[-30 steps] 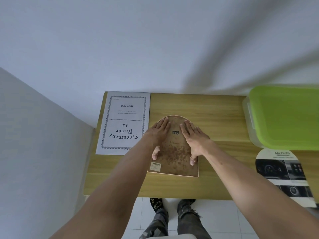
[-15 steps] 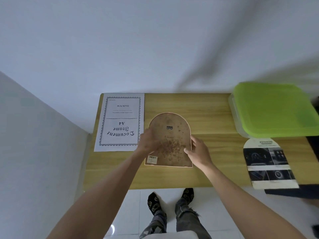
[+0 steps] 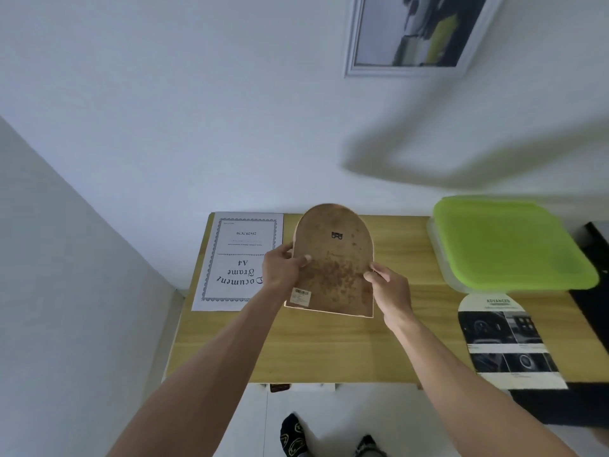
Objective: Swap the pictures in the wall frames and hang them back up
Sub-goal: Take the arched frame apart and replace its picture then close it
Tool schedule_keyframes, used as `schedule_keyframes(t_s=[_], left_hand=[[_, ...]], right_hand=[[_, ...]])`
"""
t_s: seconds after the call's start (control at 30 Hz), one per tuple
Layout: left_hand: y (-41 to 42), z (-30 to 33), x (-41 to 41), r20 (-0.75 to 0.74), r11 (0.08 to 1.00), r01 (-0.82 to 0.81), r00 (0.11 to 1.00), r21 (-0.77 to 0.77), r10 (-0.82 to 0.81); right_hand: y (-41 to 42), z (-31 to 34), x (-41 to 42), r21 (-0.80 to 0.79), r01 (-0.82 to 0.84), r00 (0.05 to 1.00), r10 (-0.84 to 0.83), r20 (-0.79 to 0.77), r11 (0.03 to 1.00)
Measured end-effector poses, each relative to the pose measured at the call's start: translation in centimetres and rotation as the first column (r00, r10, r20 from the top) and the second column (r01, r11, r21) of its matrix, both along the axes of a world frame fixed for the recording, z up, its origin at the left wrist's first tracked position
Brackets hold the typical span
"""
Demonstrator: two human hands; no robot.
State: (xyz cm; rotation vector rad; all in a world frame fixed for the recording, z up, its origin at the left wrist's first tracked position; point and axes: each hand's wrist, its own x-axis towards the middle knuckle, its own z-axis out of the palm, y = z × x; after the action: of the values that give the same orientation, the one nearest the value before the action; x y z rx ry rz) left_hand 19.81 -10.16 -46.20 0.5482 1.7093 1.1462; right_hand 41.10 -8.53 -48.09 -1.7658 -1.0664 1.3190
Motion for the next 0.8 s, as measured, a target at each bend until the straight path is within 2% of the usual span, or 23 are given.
schedule_keyframes(t_s=[0.13, 0.27, 0.4, 0.53, 0.67, 0.73, 0.8], left_hand=[[0.3, 4.2, 0.6, 0.09, 0.994, -0.022, 0.996, 0.107, 0.012], [0.4, 7.8, 2.6, -0.064, 0.974, -0.04, 0.996, 0.224, 0.055], [-0.7, 11.1, 6.5, -0.202, 0.943, -0.012, 0.976, 0.333, 0.083], [-1.7, 12.7, 10.8, -0.257, 0.911, 0.055, 0.965, 0.408, 0.057], [-2.7, 13.3, 14.1, -0.282, 0.891, 0.145, 0.959, 0.43, -0.019], [-3.4, 13.5, 15.1, -0.287, 0.872, 0.229, 0.952, 0.433, -0.108], [-3.8, 13.8, 15.7, -0.317, 0.868, 0.257, 0.94, 0.426, -0.123]], right_hand=[[1.0, 3.4, -0.2, 0.065, -0.085, 0.996, 0.083, 0.037, 0.994], [2.4, 8.1, -0.8, 0.208, -0.243, 0.965, 0.214, 0.151, 0.948], [4.0, 14.1, -1.5, 0.307, -0.361, 0.932, 0.331, 0.145, 0.881], [4.8, 18.7, -0.9, 0.324, -0.342, 0.93, 0.366, -0.016, 0.882], [4.2, 20.3, 1.5, 0.361, -0.228, 0.959, 0.272, -0.075, 0.904], [4.1, 20.4, 3.3, 0.376, -0.201, 0.969, 0.24, -0.061, 0.905], [4.1, 20.5, 5.2, 0.391, -0.195, 0.971, 0.234, -0.054, 0.9]])
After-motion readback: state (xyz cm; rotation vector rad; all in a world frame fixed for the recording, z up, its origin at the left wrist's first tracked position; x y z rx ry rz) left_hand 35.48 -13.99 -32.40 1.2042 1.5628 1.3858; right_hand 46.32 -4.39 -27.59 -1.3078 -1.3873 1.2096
